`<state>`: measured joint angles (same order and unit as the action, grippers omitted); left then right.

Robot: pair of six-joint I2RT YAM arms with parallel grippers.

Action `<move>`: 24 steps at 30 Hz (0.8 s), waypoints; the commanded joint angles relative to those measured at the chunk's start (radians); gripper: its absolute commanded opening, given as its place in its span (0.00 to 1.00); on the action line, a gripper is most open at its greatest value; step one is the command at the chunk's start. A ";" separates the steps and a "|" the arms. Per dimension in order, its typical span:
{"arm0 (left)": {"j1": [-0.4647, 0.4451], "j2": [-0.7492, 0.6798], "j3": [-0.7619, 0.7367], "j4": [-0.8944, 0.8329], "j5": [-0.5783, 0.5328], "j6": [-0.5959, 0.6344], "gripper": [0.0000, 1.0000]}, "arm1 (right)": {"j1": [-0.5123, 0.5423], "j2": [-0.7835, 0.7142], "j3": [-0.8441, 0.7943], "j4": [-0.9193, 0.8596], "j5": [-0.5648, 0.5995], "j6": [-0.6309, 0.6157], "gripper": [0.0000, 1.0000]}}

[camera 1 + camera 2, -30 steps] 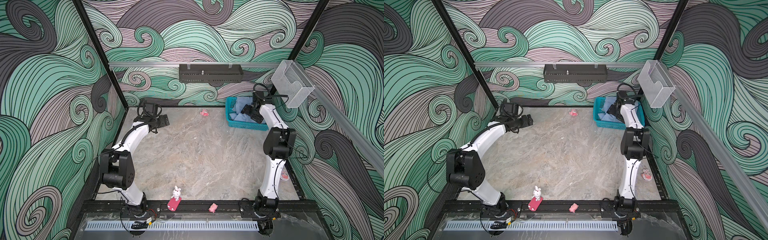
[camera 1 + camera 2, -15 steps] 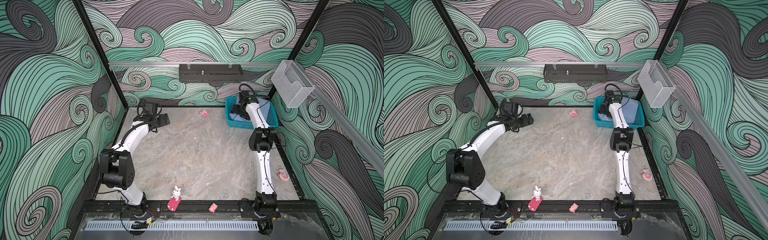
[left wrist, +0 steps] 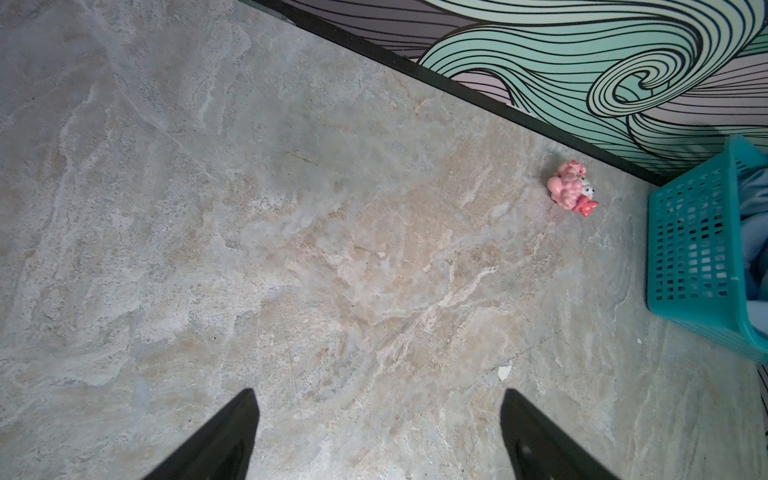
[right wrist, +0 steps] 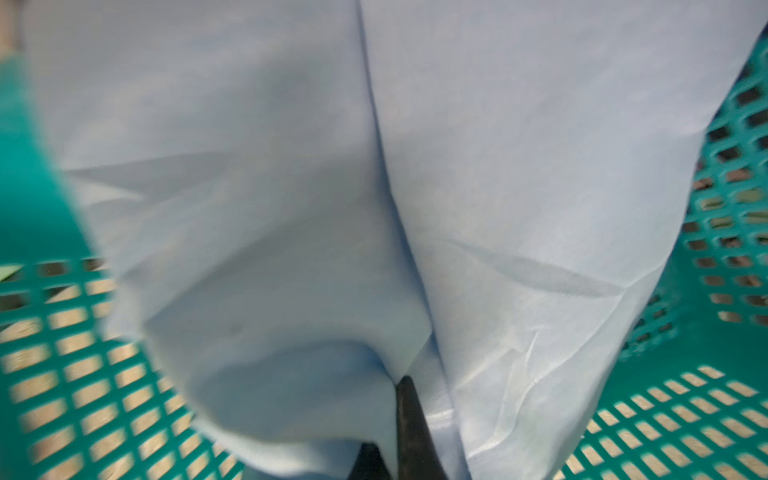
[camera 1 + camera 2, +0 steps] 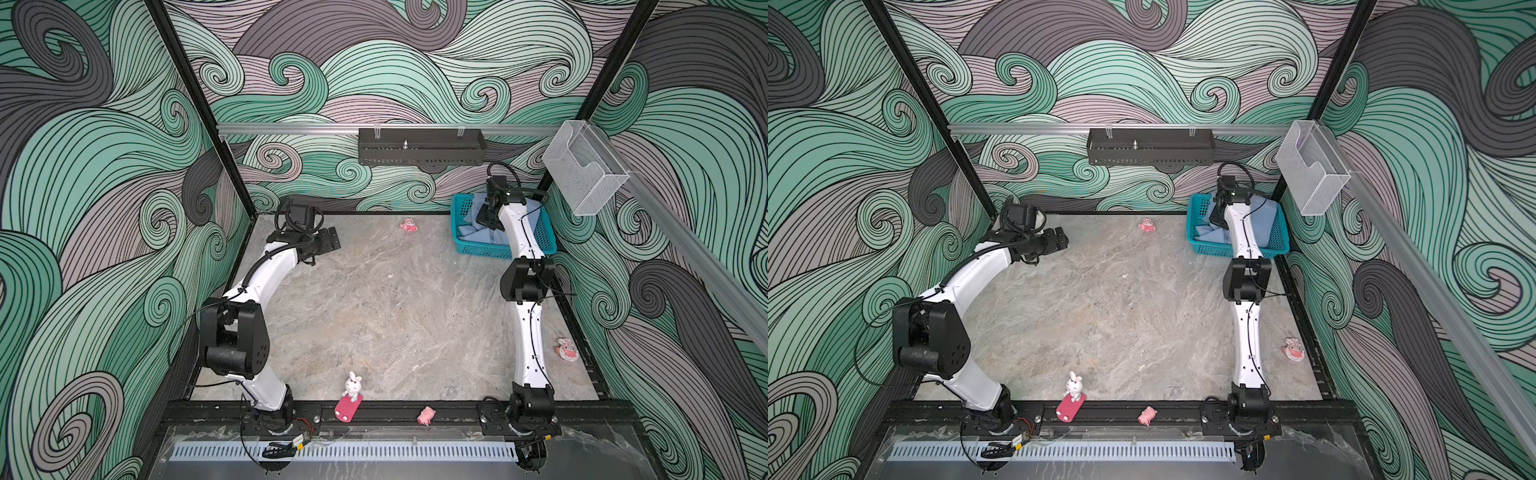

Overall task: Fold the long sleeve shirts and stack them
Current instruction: 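Grasp the light blue shirt with the right gripper and lift it up, then swing the held shirt out of the basket and lower it onto the table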

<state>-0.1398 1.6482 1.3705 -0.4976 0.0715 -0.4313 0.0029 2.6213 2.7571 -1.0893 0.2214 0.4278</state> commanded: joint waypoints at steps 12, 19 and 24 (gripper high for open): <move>-0.003 -0.188 -0.033 -0.016 0.019 -0.030 0.90 | 0.181 -0.596 0.035 0.524 -0.279 -0.228 0.00; -0.004 -0.316 -0.115 0.016 -0.016 -0.030 0.90 | 0.314 -0.686 0.056 0.684 -0.397 -0.214 0.00; -0.004 -0.378 -0.150 0.028 -0.043 -0.024 0.90 | 0.433 -0.727 0.057 0.771 -0.448 -0.195 0.00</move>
<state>-0.1402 1.3010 1.2171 -0.4858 0.0586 -0.4492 0.3897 1.9285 2.8067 -0.4442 -0.1562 0.2214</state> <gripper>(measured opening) 0.901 0.048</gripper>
